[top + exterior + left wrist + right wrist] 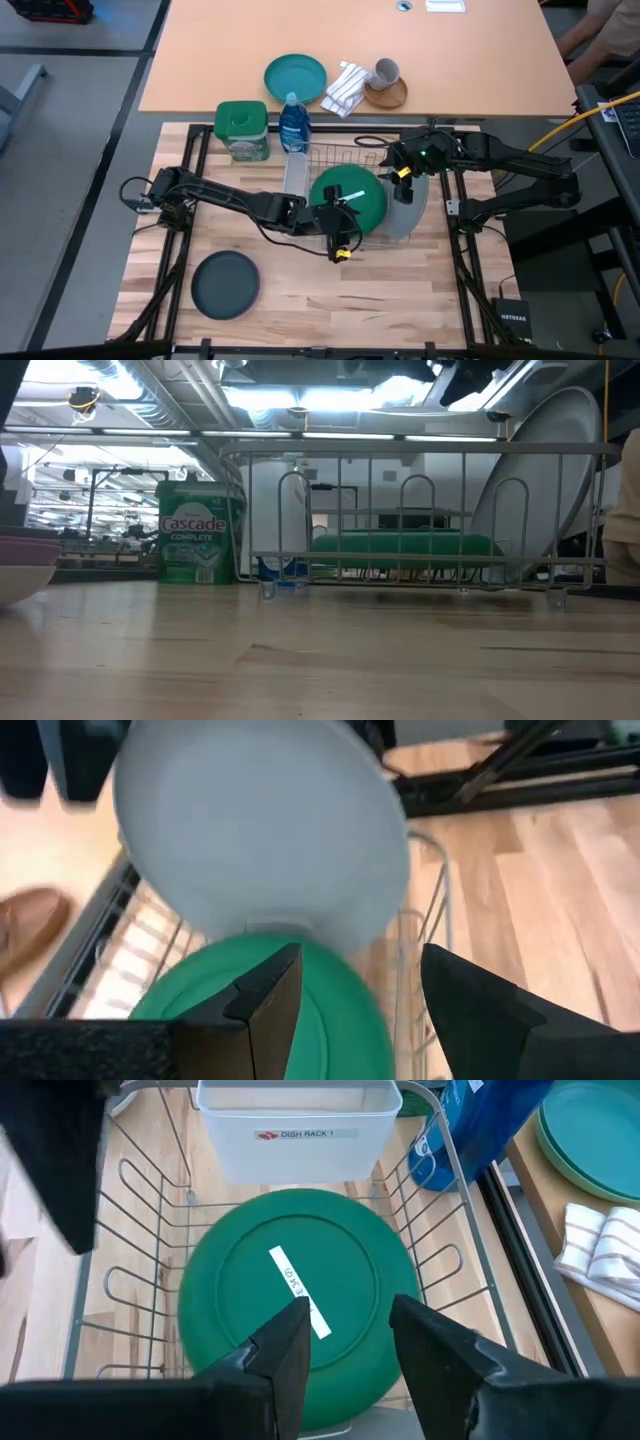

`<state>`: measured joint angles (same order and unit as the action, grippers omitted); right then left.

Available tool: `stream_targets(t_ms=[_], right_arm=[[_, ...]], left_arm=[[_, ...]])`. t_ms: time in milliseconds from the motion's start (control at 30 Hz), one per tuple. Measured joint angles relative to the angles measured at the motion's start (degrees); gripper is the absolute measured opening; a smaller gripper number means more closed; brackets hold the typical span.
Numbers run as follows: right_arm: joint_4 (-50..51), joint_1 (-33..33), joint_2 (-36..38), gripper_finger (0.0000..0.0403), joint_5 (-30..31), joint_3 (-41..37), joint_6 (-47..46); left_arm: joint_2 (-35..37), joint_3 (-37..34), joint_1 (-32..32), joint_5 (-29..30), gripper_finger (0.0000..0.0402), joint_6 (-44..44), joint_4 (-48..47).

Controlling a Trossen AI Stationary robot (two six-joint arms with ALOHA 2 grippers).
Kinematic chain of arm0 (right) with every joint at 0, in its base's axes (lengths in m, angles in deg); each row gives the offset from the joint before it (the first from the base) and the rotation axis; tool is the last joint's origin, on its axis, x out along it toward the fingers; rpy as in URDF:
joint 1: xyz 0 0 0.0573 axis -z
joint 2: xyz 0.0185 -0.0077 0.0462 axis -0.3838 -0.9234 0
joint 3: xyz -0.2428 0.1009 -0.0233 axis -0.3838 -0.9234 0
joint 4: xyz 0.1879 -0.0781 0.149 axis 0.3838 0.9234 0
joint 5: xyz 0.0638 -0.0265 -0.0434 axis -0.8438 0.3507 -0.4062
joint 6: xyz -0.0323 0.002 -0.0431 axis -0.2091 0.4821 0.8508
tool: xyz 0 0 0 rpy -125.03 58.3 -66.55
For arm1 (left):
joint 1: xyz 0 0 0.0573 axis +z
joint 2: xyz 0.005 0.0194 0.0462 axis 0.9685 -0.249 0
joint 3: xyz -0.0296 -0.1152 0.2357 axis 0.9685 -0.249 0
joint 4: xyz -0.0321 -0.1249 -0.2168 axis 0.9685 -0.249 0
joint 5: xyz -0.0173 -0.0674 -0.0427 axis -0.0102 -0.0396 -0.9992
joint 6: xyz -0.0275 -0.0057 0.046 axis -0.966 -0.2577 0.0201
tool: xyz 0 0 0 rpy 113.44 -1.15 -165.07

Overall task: Sort dishes
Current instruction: Put the green plate into the dish rack

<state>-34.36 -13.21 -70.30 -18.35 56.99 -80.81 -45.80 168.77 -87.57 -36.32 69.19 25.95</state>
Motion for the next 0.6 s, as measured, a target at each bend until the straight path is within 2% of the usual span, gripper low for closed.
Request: stream_targets(t_ms=[167,400,600], right_arm=[[0.05,0.00,-0.26,0.0147,-0.02,0.02,0.00],[0.41,0.02,-1.40,0.0147,-1.09,0.04,0.00],[1.32,0.02,-4.68,0.0147,-1.09,0.09,0.01]], left_arm=[[0.00,0.00,0.00,0.58,0.0194,-0.16,-3.62],[0.00,0.00,0.54,1.01,0.0194,0.49,-14.01],[0.00,0.00,2.27,1.09,0.0194,-9.29,-23.82]])
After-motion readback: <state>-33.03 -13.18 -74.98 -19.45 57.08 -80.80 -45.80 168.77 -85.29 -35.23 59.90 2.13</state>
